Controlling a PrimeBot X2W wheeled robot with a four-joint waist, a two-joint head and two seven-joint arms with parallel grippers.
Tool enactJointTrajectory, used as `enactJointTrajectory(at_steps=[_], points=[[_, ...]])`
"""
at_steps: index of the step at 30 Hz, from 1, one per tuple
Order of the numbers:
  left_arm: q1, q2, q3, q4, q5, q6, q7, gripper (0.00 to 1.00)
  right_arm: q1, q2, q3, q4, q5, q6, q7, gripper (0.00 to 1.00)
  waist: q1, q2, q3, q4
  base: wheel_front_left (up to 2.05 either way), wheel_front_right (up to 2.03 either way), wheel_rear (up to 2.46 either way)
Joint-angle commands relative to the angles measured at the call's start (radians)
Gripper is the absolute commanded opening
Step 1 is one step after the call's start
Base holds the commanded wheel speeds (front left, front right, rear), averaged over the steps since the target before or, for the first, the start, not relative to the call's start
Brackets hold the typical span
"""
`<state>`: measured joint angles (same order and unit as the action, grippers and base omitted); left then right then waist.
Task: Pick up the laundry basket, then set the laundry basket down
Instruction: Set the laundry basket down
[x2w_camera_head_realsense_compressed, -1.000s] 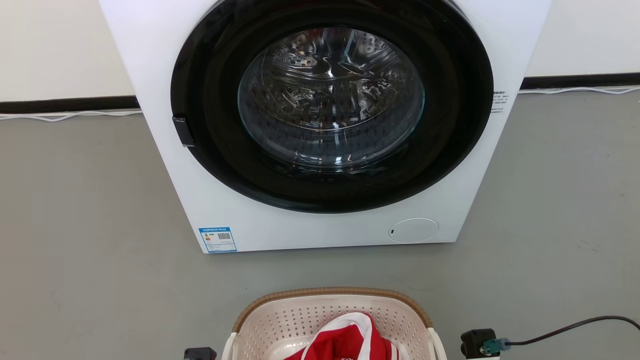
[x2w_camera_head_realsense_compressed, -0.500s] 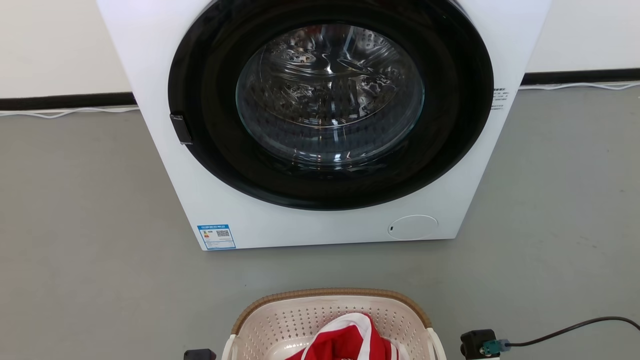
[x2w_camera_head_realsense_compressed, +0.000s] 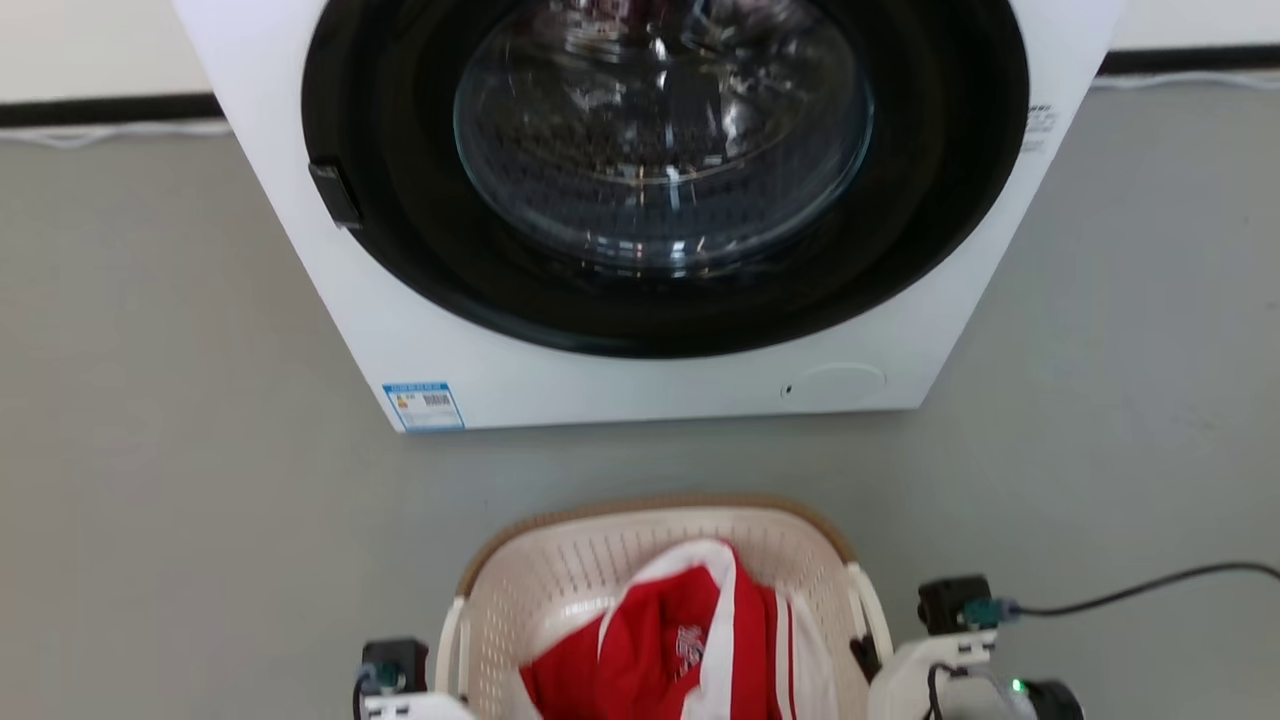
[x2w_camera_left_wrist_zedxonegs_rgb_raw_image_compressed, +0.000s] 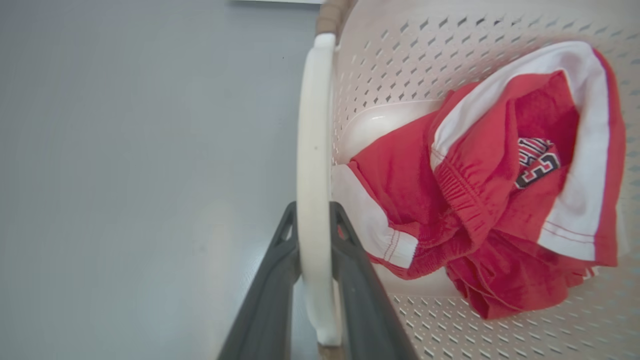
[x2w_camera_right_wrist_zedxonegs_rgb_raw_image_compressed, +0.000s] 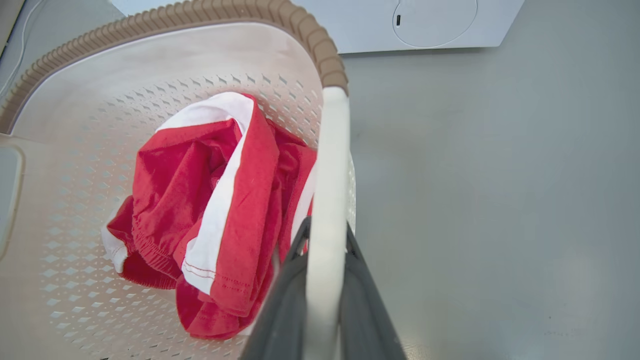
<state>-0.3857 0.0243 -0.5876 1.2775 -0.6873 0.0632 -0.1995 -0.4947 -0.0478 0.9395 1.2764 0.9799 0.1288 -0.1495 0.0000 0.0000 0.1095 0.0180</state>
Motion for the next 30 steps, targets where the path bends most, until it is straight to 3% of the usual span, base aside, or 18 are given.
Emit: enactJointTrajectory(at_steps=[1, 16, 19, 22, 30], points=[[-0.060, 0.027, 0.019, -0.003, -0.003, 0.017, -0.020, 0.00, -0.050, -0.002, 0.011, -0.001, 0.007, 0.002, -0.029, 0.00, 0.0000, 0.0000, 0.047, 0.005, 0.00, 0.00, 0.00], [-0.306, 0.034, 0.016, -0.012, 0.009, 0.017, -0.049, 0.00, -0.298, -0.002, -0.038, 0.014, -0.032, 0.002, -0.087, 0.00, 0.0000, 0.0000, 0.356, 0.036, 0.00, 0.00, 0.00], [-0.356, 0.034, 0.022, -0.020, 0.008, 0.019, -0.054, 0.00, -0.331, -0.002, -0.095, 0.014, -0.091, 0.002, -0.091, 0.00, 0.0000, 0.0000, 0.423, 0.042, 0.00, 0.00, 0.00], [-0.451, 0.038, 0.032, -0.032, 0.012, 0.019, -0.060, 0.00, -0.402, -0.004, -0.241, 0.014, -0.229, 0.002, -0.092, 0.00, 0.0000, 0.0000, 0.552, 0.055, 0.00, 0.00, 0.00], [-0.538, 0.035, 0.047, -0.063, 0.027, 0.030, -0.062, 0.00, -0.476, -0.003, -0.460, 0.014, -0.443, 0.002, -0.092, 0.00, 0.0000, 0.0000, 0.674, 0.067, 0.00, 0.00, 0.00]])
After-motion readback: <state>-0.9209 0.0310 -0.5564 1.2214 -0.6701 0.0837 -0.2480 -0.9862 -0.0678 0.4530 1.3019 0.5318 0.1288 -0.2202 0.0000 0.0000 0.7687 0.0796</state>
